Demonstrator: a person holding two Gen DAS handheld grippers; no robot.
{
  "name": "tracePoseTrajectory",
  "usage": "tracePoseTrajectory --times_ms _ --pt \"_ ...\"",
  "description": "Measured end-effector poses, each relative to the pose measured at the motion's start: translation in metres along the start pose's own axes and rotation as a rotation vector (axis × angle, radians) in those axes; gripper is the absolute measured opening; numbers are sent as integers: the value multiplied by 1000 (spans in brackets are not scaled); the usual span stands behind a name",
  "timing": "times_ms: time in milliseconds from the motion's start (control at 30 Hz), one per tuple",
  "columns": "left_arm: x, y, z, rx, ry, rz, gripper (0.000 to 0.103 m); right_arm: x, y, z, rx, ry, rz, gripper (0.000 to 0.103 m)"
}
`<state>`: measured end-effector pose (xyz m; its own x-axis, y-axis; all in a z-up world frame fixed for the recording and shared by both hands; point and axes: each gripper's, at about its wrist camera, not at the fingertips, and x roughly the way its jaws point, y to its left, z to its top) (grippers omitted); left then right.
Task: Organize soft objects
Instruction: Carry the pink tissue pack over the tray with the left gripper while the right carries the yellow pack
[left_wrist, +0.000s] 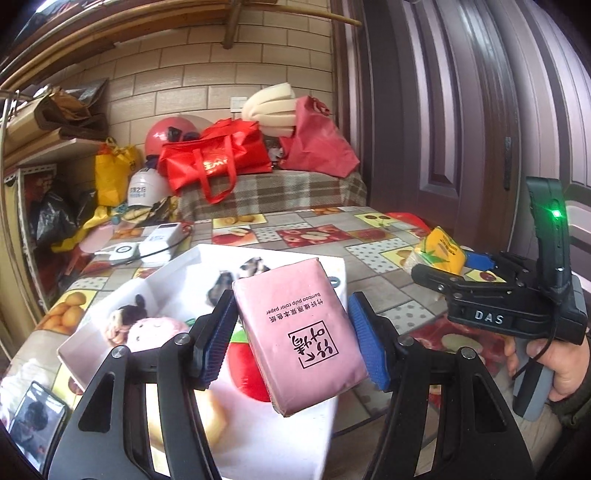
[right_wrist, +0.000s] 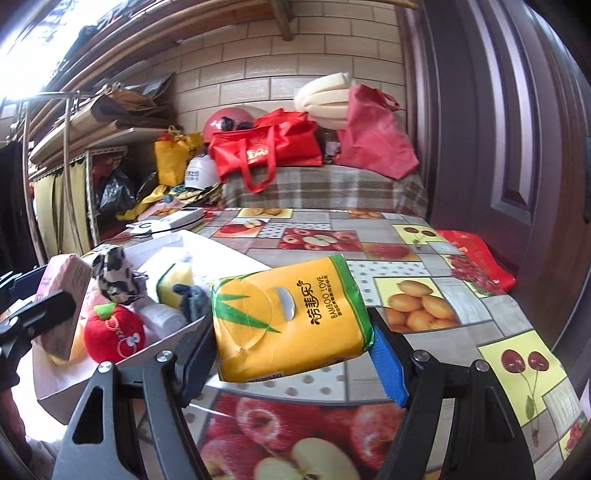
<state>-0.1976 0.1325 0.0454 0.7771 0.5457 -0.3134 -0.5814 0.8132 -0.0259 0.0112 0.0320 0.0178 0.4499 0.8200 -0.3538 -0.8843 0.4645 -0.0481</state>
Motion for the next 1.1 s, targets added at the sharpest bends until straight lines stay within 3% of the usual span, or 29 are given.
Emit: tracePoseTrajectory --times_ms 367,833,1100 --pt "5 47 -7 -115 53 58 62 6 31 1 -52 12 57 75" --pt "12 68 -7 -105 69 121 62 12 62 2 -107 16 124 76" --pt "28 97 -6 -186 110 151 62 15 90 4 -183 9 175 75"
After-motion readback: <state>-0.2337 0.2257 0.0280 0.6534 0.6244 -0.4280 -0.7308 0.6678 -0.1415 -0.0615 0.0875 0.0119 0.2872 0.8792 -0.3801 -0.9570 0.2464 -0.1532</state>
